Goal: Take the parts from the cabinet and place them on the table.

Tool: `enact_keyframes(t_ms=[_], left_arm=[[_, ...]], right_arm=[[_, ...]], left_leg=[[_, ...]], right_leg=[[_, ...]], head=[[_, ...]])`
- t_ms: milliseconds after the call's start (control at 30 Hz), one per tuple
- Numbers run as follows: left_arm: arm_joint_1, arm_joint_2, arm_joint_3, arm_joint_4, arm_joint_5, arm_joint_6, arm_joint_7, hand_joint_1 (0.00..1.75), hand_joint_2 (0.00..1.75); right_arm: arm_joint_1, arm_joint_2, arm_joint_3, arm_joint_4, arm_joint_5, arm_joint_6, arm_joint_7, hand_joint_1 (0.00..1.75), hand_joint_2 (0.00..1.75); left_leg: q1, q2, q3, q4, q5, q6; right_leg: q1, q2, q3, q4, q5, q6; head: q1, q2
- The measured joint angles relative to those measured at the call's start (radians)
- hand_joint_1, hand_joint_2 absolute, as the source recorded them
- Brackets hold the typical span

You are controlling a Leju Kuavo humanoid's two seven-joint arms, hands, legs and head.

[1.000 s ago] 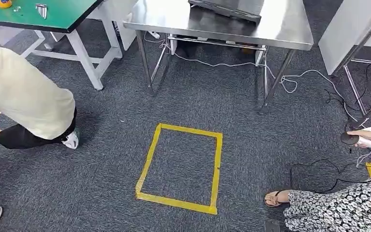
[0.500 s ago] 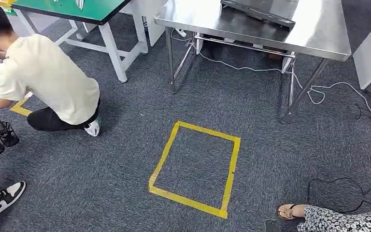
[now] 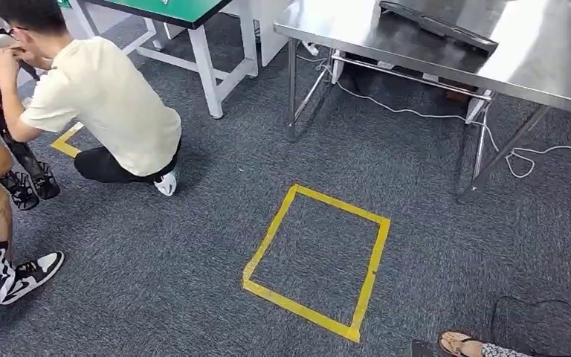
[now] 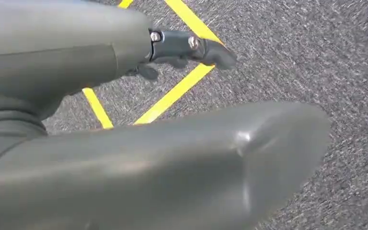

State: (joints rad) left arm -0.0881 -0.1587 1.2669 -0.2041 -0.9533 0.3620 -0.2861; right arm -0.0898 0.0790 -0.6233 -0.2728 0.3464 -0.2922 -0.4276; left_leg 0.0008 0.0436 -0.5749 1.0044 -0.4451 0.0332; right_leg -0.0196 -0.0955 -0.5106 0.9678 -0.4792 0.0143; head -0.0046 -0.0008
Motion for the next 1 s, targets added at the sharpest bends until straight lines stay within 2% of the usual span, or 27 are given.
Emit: enact_keyframes(t_ms=[33, 67, 100, 133, 167, 200, 233, 267, 300, 333, 367, 400, 433, 533, 567, 600, 633, 667, 700, 733, 767, 800, 833, 867, 900, 933, 1000], left_arm=[[0.001, 0.0, 0.0, 0.0, -0.003, 0.0, 0.0, 0.0, 0.0], [0.001, 0.0, 0.0, 0.0, -0.007, 0.002, 0.0, 0.0, 0.0], [0.001, -0.003, -0.001, 0.0, -0.008, 0.002, -0.001, 0.0, 0.0], [0.0, -0.003, -0.001, 0.0, -0.008, 0.002, -0.002, 0.0, 0.0], [-0.001, -0.003, -0.001, 0.0, -0.009, 0.003, -0.002, 0.0, 0.0], [-0.001, -0.003, -0.001, 0.0, -0.009, 0.003, -0.002, 0.0, 0.0], [0.0, -0.003, -0.001, 0.0, -0.007, 0.003, -0.002, 0.0, 0.0], [0.002, -0.005, -0.001, 0.0, -0.005, 0.005, -0.002, 0.0, 0.0], [0.002, -0.005, -0.001, 0.0, -0.005, 0.006, -0.001, 0.0, 0.0], [0.002, -0.006, -0.001, 0.002, -0.004, 0.008, 0.001, 0.0, 0.0], [0.002, -0.009, -0.001, 0.002, -0.001, 0.011, 0.002, 0.0, 0.0], [0.002, -0.011, -0.001, 0.003, 0.003, 0.016, 0.002, 0.0, 0.0], [0.002, -0.011, -0.001, 0.003, 0.004, 0.019, 0.003, 0.0, 0.0], [0.007, -0.013, 0.0, 0.004, 0.011, 0.027, 0.004, 0.0, 0.0], [0.007, -0.012, 0.002, 0.004, 0.017, 0.032, 0.006, 0.0, 0.0], [0.008, -0.013, 0.003, 0.004, 0.026, 0.039, 0.01, 0.0, 0.0], [0.007, -0.013, 0.004, 0.004, 0.029, 0.044, 0.013, 0.0, 0.0], [0.005, -0.013, 0.006, 0.005, 0.033, 0.045, 0.018, 0.0, 0.0], [0.005, -0.014, 0.01, 0.005, 0.035, 0.048, 0.021, 0.0, 0.0], [0.005, -0.016, 0.013, 0.006, 0.038, 0.052, 0.025, 0.0, 0.0], [0.006, -0.017, 0.017, 0.006, 0.045, 0.058, 0.031, 0.0, 0.0], [0.006, -0.019, 0.023, 0.006, 0.052, 0.066, 0.038, 0.0, 0.0], [0.006, -0.021, 0.029, 0.006, 0.057, 0.076, 0.047, 0.0, 0.0], [0.006, -0.021, 0.031, 0.006, 0.057, 0.081, 0.05, 0.0, 0.0], [0.005, -0.021, 0.033, 0.006, 0.058, 0.086, 0.057, 0.0, 0.0], [0.002, -0.023, 0.034, 0.007, 0.058, 0.096, 0.074, 0.0, 0.0], [0.0, -0.027, 0.04, 0.007, 0.053, 0.114, 0.113, 0.0, 0.0]], right_arm=[[-0.001, 0.0, 0.0, 0.0, -0.002, 0.001, 0.0, 0.0, 0.0], [-0.001, 0.0, 0.0, 0.0, -0.003, 0.002, -0.003, 0.0, 0.0], [-0.001, -0.006, -0.002, 0.0, -0.006, 0.004, -0.006, 0.0, 0.0], [0.003, -0.006, -0.003, 0.002, -0.009, 0.007, -0.008, 0.0, 0.0], [0.008, -0.01, -0.004, 0.003, -0.009, 0.008, -0.009, 0.0, 0.0], [0.014, -0.012, -0.006, 0.005, -0.01, 0.008, -0.01, 0.0, 0.0], [0.018, -0.014, -0.009, 0.007, -0.011, 0.008, -0.01, 0.0, 0.0], [0.02, -0.016, -0.01, 0.008, -0.012, 0.01, -0.01, 0.0, 0.0], [0.022, -0.017, -0.011, 0.01, -0.01, 0.01, -0.01, 0.0, 0.0], [0.022, -0.019, -0.011, 0.01, -0.008, 0.011, -0.01, 0.0, 0.0], [0.021, -0.021, -0.011, 0.011, -0.004, 0.012, -0.009, 0.0, 0.0], [0.02, -0.022, -0.011, 0.012, 0.0, 0.012, -0.008, 0.0, 0.0], [0.02, -0.021, -0.011, 0.014, 0.001, 0.013, -0.006, 0.0, 0.0], [0.013, -0.021, -0.011, 0.016, 0.004, 0.013, 0.0, 0.0, 0.0], [0.012, -0.019, -0.011, 0.017, 0.008, 0.013, 0.001, 0.0, 0.0], [0.01, -0.019, -0.011, 0.018, 0.013, 0.013, 0.002, 0.0, 0.0], [0.011, -0.02, -0.011, 0.018, 0.016, 0.013, 0.002, 0.0, 0.0], [0.014, -0.022, -0.011, 0.019, 0.019, 0.014, 0.002, 0.0, 0.0], [0.016, -0.023, -0.011, 0.019, 0.019, 0.014, 0.002, 0.0, 0.0], [0.015, -0.024, -0.011, 0.019, 0.022, 0.015, 0.003, 0.0, 0.0], [0.014, -0.024, -0.011, 0.019, 0.026, 0.015, 0.006, 0.0, 0.0], [0.01, -0.024, -0.011, 0.019, 0.032, 0.015, 0.016, 0.0, 0.0], [0.005, -0.023, -0.011, 0.019, 0.037, 0.014, 0.025, 0.0, 0.0], [0.001, -0.022, -0.01, 0.019, 0.04, 0.013, 0.028, 0.0, 0.0], [-0.003, -0.022, -0.01, 0.019, 0.042, 0.012, 0.032, 0.0, 0.0], [-0.007, -0.021, -0.009, 0.019, 0.046, 0.011, 0.036, 0.0, 0.0], [-0.015, -0.022, -0.008, 0.019, 0.053, 0.008, 0.042, 0.0, 0.0]], left_leg=[[-0.002, -0.011, 0.0, -0.008, 0.003, 0.009], [0.011, -0.025, 0.014, -0.03, 0.022, 0.021], [0.008, -0.031, 0.018, -0.038, 0.027, 0.025], [0.007, -0.04, 0.015, -0.038, 0.031, 0.032], [0.005, -0.052, 0.013, -0.038, 0.031, 0.032], [0.003, -0.066, 0.011, -0.038, 0.032, 0.033], [0.001, -0.079, 0.01, -0.037, 0.032, 0.033], [0.001, -0.091, 0.01, -0.037, 0.032, 0.033], [0.0, -0.104, 0.011, -0.036, 0.032, 0.032], [0.0, -0.118, 0.011, -0.033, 0.032, 0.032], [0.0, -0.131, 0.011, -0.029, 0.031, 0.029], [0.001, -0.139, 0.008, -0.024, 0.03, 0.024], [-0.01, -0.149, 0.005, -0.016, 0.022, 0.015], [-0.004, -0.168, 0.0, -0.018, 0.023, 0.004], [-0.001, -0.162, -0.003, -0.01, 0.022, 0.001], [-0.004, -0.108, -0.014, 0.017, 0.004, -0.006], [-0.001, -0.076, -0.036, 0.068, -0.031, -0.013], [0.004, -0.058, -0.082, 0.162, -0.08, -0.02], [0.009, -0.051, -0.129, 0.251, -0.116, -0.024], [0.014, -0.048, -0.163, 0.31, -0.131, -0.029], [0.017, -0.047, -0.175, 0.325, -0.126, -0.03], [0.02, -0.046, -0.162, 0.289, -0.094, -0.031], [0.021, -0.041, -0.124, 0.211, -0.049, -0.03], [0.02, -0.022, -0.067, 0.104, 0.002, -0.024], [0.017, 0.023, -0.021, 0.022, 0.031, -0.016], [0.007, 0.041, -0.014, 0.011, 0.021, -0.013], [0.002, 0.017, -0.022, 0.01, 0.018, -0.004]], right_leg=[[0.002, -0.011, 0.005, -0.007, 0.003, 0.008], [0.005, 0.002, -0.002, -0.001, -0.002, 0.015], [0.003, 0.046, -0.011, 0.028, -0.021, 0.012], [0.0, 0.074, -0.045, 0.1, -0.061, 0.001], [-0.001, 0.085, -0.087, 0.184, -0.099, -0.006], [-0.001, 0.09, -0.13, 0.272, -0.132, -0.007], [-0.001, 0.092, -0.159, 0.326, -0.144, -0.002], [-0.001, 0.092, -0.16, 0.323, -0.134, 0.005], [-0.001, 0.092, -0.138, 0.273, -0.106, 0.015], [-0.001, 0.097, -0.094, 0.18, -0.064, 0.025], [-0.003, 0.114, -0.038, 0.066, -0.021, 0.031], [-0.008, 0.149, -0.011, 0.002, -0.003, 0.027], [-0.001, 0.146, -0.013, -0.005, 0.001, 0.015], [0.003, 0.125, -0.001, -0.001, 0.001, -0.004], [-0.014, 0.115, 0.001, -0.004, 0.008, -0.013], [-0.013, 0.108, 0.004, -0.004, 0.009, -0.017], [-0.012, 0.1, 0.007, -0.004, 0.006, -0.022], [-0.009, 0.087, 0.009, -0.004, 0.004, -0.026], [-0.007, 0.075, 0.009, -0.004, 0.002, -0.028], [-0.006, 0.064, 0.009, -0.004, 0.0, -0.029], [-0.006, 0.055, 0.009, -0.004, -0.001, -0.03], [-0.006, 0.046, 0.012, -0.004, -0.004, -0.027], [-0.006, 0.037, 0.017, -0.004, -0.008, -0.025], [-0.006, 0.029, 0.023, -0.004, -0.013, -0.02], [-0.004, 0.022, 0.029, -0.004, -0.017, -0.015], [0.009, 0.014, 0.031, -0.003, -0.023, -0.007], [0.008, -0.003, 0.033, -0.005, -0.027, 0.003]], head=[[-0.003, 0.0], [-0.002, 0.0], [0.007, 0.0], [0.005, 0.0], [0.009, 0.0], [0.008, 0.0], [0.008, 0.0], [0.008, 0.0], [0.008, 0.0], [0.008, 0.0], [0.009, 0.0], [0.01, 0.0], [0.01, 0.0], [0.008, 0.0], [0.007, 0.0], [0.007, 0.0], [-0.002, 0.0], [0.0, 0.0], [-0.001, 0.0], [-0.002, 0.0], [0.0, 0.0], [-0.002, 0.0], [-0.002, 0.0], [-0.002, 0.0], [-0.002, 0.0], [0.001, 0.0], [-0.001, 0.0]])
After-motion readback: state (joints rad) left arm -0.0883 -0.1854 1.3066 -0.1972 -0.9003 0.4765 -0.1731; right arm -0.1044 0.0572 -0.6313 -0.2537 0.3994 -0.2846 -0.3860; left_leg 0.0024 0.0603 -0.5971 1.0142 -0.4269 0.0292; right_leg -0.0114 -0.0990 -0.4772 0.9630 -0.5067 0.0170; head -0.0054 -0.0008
